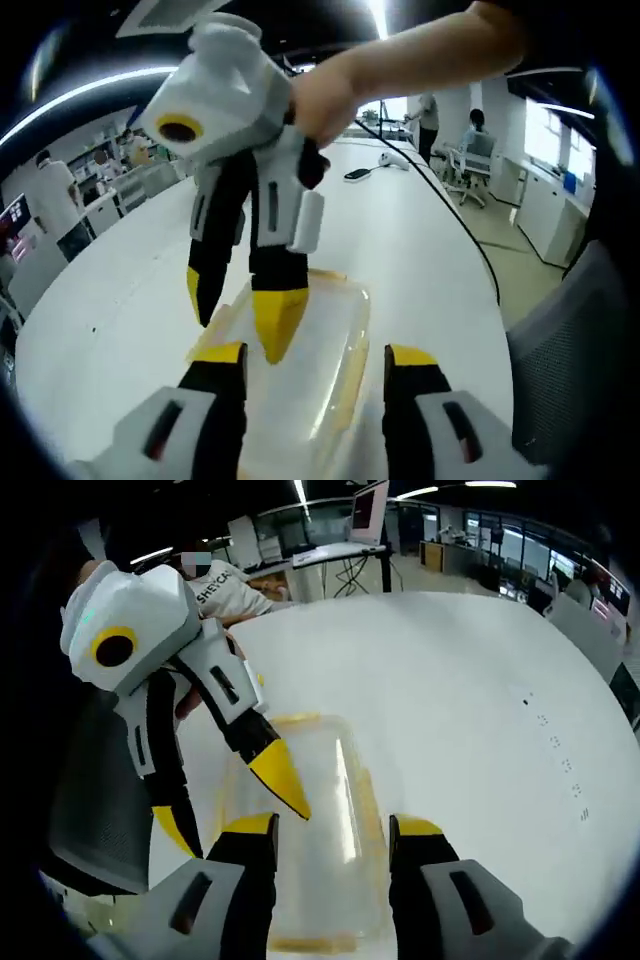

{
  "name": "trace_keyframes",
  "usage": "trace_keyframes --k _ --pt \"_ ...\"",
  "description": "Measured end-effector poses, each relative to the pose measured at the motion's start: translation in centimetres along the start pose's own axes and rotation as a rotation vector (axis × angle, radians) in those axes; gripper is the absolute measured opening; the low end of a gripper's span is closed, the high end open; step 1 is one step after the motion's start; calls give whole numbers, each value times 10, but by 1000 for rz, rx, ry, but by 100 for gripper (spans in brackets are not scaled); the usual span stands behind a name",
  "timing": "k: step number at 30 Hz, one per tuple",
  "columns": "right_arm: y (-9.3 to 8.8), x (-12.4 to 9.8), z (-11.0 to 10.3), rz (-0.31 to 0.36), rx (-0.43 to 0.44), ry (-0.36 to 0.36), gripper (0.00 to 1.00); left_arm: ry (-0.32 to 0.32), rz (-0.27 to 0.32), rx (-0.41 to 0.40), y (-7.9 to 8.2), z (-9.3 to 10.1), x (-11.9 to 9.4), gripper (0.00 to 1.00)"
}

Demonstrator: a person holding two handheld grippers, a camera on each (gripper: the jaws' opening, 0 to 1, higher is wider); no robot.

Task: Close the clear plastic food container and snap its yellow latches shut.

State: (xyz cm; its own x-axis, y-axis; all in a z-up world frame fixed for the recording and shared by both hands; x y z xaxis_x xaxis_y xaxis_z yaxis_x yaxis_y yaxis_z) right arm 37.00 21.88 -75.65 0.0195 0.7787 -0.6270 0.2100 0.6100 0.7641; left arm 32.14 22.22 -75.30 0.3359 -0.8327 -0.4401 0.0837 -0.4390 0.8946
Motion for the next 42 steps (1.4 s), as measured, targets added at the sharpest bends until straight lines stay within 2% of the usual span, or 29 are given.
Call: trace_keyframes --k 3,6,7,8,10,12,14,17,21,22,23,26,29,35,36,37,39,42 --pt "6 -2 -1 72 13 -37 42 19 26 -18 3 -2 -4 52" --pt "12 -5 -2 140 57 -68 46 42 57 -68 6 -6 -6 58" --pt "11 -6 -4 147 69 -75 50 61 71 -86 8 -9 -7 61" --pt "11 -6 -7 162 84 -76 54 89 112 -96 13 -14 -9 67" --pt "10 -6 -10 181 85 -85 61 109 141 -118 16 -16 -11 76" --pt "9 -7 -13 195 89 -95 66 118 149 -115 17 -17 -13 81" --pt "8 -8 -14 216 99 -105 67 118 138 -115 14 -16 -15 82" --pt "16 -11 -15 330 139 -150 81 120 143 -145 10 -14 -17 85" --pt "23 -19 -15 425 153 -208 100 134 182 -193 12 -15 -21 93" --pt "27 -21 -15 449 130 -212 100 136 187 -198 13 -15 -21 96" --pt "24 -22 -17 433 138 -227 100 148 207 -216 14 -17 -22 99" --pt "23 -27 -19 441 91 -257 100 158 235 -245 15 -20 -26 99" --pt "16 -29 -19 433 110 -276 100 175 214 -236 11 -22 -27 99" --pt "2 -34 -24 437 136 -304 100 217 211 -245 0 -28 -37 99" --pt "-1 -36 -22 437 139 -329 99 226 209 -251 -4 -29 -39 99" --pt "0 -40 -20 455 128 -360 98 230 206 -258 -6 -30 -40 99" --pt "-1 -45 -20 484 152 -377 97 248 213 -275 -10 -32 -42 99" --pt "-5 -47 -20 491 148 -402 97 272 229 -286 -12 -35 -45 99"
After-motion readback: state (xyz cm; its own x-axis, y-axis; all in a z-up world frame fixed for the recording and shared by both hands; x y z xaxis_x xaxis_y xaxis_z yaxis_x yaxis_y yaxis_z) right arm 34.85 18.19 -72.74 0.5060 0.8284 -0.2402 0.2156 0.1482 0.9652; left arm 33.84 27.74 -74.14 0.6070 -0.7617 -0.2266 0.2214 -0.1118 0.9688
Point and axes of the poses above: the point that each gripper's makers call its tool centre point, and the gripper's own axes: x roughly forward along the fingers, z roughly to its right, y roughly out of its top, the point moved 2 cm from there along -x, roughly backward along the fingers, and after that the axes turned 8 degrees about z, right-handed, at the moved point
